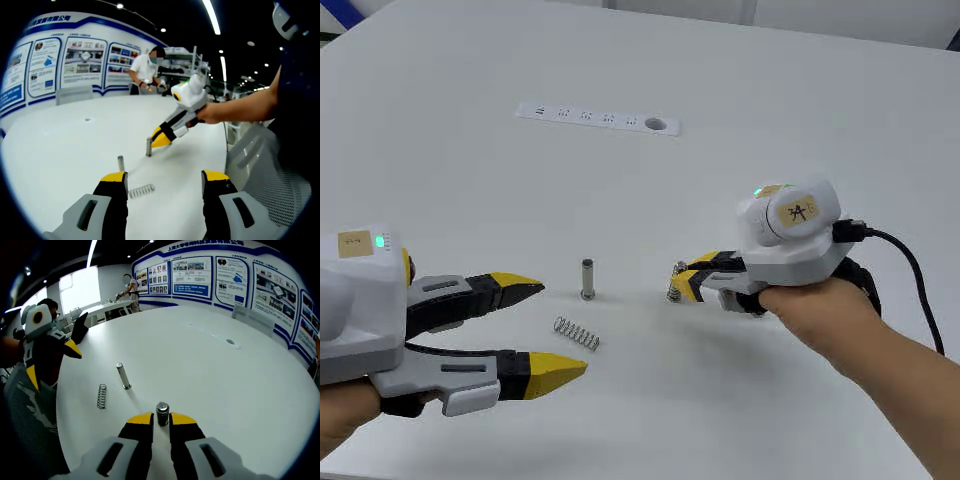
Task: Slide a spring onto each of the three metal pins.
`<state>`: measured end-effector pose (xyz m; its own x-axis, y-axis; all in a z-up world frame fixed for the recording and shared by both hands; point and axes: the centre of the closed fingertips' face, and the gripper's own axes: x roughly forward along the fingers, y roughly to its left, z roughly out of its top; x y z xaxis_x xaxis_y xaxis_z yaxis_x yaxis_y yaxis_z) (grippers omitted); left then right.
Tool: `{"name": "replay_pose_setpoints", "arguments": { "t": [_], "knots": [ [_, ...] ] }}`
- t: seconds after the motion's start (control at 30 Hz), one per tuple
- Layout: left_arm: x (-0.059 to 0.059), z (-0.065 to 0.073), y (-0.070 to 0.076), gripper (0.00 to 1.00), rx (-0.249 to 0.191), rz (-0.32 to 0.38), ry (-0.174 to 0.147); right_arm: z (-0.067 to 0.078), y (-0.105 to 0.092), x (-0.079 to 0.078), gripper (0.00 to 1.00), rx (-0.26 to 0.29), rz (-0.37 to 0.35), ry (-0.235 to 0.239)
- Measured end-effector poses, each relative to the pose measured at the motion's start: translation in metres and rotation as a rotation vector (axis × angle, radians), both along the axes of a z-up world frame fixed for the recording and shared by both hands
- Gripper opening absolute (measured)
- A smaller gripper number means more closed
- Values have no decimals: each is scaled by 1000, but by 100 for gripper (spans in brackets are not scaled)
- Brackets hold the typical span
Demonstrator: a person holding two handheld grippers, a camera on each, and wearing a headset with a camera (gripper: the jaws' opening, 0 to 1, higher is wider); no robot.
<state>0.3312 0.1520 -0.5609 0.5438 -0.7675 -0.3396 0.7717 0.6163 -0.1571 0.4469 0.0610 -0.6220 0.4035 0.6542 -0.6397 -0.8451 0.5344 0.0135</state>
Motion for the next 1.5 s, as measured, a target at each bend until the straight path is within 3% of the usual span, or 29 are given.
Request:
{"name": "replay_pose_setpoints", "arguments": {
  "t": [0.2,0.33,0.6,0.9,1.23,1.5],
  "knots": [
    [0,-2,1,60,2,3,5,-2,-7,-13,14,-11,7,14],
    [0,-3,0,60,3,-1,7,1,-2,-28,14,-8,38,16],
    [0,-2,-3,60,9,-10,6,5,31,-51,14,16,143,24],
    [-3,-4,0,60,15,-6,12,-11,67,-78,17,2,271,48],
    [-5,-6,-1,59,20,-11,19,-25,88,-85,17,-22,307,62],
    [-5,-6,2,58,22,-7,20,-35,92,-80,17,-54,302,45]
  ]
}}
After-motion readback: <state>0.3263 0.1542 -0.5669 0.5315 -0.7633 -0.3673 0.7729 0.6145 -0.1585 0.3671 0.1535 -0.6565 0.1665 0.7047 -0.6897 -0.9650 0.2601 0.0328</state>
